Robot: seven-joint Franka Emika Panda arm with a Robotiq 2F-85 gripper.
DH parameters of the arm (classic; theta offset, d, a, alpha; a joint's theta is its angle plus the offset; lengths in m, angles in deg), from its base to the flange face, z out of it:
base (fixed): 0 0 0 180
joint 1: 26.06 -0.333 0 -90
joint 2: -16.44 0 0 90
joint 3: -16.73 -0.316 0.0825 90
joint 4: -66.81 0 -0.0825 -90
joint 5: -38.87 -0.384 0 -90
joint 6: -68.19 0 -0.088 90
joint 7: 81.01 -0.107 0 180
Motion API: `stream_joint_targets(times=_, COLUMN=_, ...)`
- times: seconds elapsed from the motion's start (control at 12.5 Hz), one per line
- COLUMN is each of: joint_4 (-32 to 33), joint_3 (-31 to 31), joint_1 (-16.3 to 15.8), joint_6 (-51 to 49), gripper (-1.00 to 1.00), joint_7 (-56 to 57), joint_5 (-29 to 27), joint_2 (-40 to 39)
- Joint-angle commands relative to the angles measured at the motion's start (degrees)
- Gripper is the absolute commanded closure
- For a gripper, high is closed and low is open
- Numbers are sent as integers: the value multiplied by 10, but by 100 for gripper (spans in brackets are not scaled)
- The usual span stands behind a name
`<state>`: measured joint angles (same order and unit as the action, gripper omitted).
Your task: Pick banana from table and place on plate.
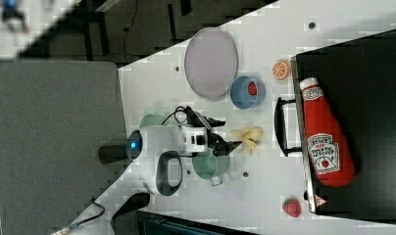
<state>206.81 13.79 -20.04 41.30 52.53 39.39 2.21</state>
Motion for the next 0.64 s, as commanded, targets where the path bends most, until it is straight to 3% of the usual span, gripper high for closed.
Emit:
stream_joint_targets(times=0.08, joint_4=21, joint_3=-6, joint_1=7, joint_6=48, gripper=-100, joint_7=12, joint_5=8, joint_2=-27)
stream_joint_targets(times=0.24, joint_4=22, joint_3=-2, joint_1=8, joint_6=71, gripper=-100, joint_7=12, joint_5=8, joint_2=-46)
stream_joint_targets(times=0.4, joint_4=22, joint_3=-3, joint_1=8, joint_6=95, gripper=-41, joint_7=12, joint_5=8, joint_2=-57)
stream_joint_targets(times=0.64, joint_4=23, joint_3=-3, joint_1=8, joint_6=102, gripper=28, joint_7=12, joint_5=8, joint_2=-57)
